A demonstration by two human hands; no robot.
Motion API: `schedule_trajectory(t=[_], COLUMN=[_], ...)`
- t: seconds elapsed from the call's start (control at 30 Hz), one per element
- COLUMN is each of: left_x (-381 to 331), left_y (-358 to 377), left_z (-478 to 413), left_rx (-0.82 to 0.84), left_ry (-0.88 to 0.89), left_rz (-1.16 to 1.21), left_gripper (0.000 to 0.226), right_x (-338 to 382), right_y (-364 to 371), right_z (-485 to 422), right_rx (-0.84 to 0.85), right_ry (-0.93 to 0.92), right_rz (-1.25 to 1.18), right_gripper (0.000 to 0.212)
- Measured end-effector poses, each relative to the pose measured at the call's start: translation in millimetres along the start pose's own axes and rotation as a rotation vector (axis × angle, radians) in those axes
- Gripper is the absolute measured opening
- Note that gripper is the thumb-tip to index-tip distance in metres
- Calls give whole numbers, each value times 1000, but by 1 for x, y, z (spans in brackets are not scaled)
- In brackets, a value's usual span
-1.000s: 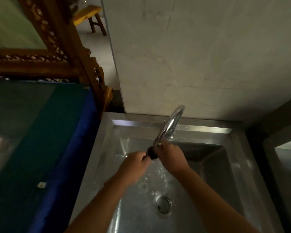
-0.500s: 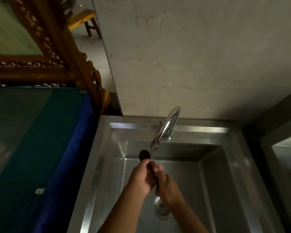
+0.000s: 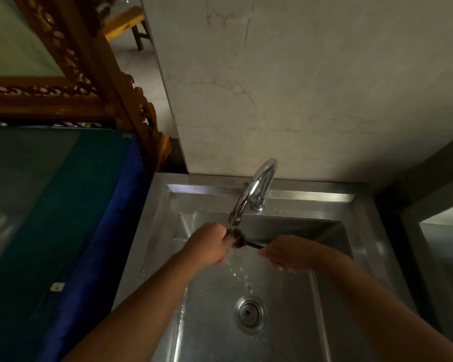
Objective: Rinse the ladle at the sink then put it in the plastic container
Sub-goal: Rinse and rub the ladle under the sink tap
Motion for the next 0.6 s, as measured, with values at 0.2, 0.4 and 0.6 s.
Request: schedule_trajectory(t=[0.2,0.4,0.6], left_x=[6,-6,10], left_y=[3,73,53], left_z=[2,-5,-7], left_rx=[-241,-129,-89], left_ry=[-9,-69,-61], left_rz=[800,1828,885], left_gripper=[18,18,17], right_x=[16,20,-6], right_y=[-5,57,74], right_z=[5,-11,0], right_rx=[-62,60,104], right_ry=[-152,-144,-83], right_rz=[-324,-912,-984], right_gripper=[45,48,47])
Point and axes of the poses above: each hand's wrist, its own z-axis away from the middle knuckle, its own y-axis out of the palm, x = y × z, the point moved 9 cm from there along -z, towards the middle knuckle, and after that the axes turned 6 degrees about x, right-handed, at the moved point
